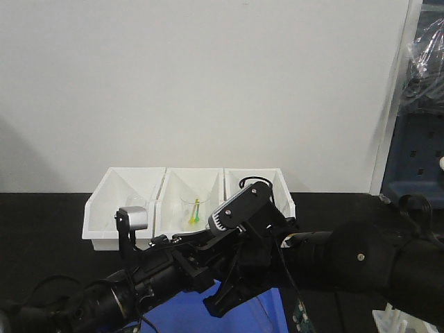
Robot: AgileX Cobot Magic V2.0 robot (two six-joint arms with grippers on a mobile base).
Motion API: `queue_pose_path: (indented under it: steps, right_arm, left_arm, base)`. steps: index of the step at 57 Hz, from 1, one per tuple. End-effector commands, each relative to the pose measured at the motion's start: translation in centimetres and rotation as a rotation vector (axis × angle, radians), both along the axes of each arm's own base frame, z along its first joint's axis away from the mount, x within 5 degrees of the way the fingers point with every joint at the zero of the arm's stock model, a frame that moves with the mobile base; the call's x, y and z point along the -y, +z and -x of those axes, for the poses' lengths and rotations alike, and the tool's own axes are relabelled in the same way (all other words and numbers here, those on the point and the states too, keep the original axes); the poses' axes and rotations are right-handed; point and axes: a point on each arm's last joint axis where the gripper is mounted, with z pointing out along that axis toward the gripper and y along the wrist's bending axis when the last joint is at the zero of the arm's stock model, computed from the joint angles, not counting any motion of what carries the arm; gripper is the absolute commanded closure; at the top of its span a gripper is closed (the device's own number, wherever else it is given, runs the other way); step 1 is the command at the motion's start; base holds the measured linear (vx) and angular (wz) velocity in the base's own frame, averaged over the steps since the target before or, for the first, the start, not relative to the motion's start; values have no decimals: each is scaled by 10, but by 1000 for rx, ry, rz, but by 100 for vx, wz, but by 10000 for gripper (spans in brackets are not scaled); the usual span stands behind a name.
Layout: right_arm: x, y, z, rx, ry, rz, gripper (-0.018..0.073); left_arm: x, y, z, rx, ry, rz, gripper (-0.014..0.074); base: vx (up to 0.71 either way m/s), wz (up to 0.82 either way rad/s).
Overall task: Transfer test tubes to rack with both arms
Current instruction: 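Close the right gripper on the tube and open the left gripper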
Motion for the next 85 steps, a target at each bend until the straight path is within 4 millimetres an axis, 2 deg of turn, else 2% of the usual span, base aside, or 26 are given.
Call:
queue_pose_path:
  steps: [1,9,27,35,49,55,61,70,78,85]
  right_arm:
    - [4,30,-2,110,-34,-56,573]
    - [4,30,-2,105,-44,-68,572]
    - [11,34,-9,144,-104,-102,569]
    - [30,34,-19,145,-166,-104,570]
    - [76,38,-40,186,-338,-131,569]
    - [93,44,-42,182,-403,-176,569]
    - [110,53,-34,222,-462,-206,569]
    - [145,64,5,411,-618,-228,568]
    - [176,54,41,495,-743,-221,568]
    - [196,40,61,483,-828,-222,568]
  left_arm:
    - [-2,34,4,90,-12,128,225]
    - [-3,34,3,88,-6,134,185]
    - [-6,37,0,78,37,184,185]
    - [-7,40,0,91,37,217,185]
    - [-7,40,0,93,36,219,185]
    - [-7,40,0,93,36,218,185]
    - [-7,40,0,93,36,218,185]
    - [-7,40,1,91,36,218,185]
    - [-7,39,0,88,38,212,185]
    - [-7,38,0,78,45,199,185]
  base:
    - [0,0]
    - [0,0]
    - [0,0]
    - [0,0]
    - [0,0]
    - [0,0]
    - [0,0]
    - [0,0]
    - [0,0]
    - [0,0]
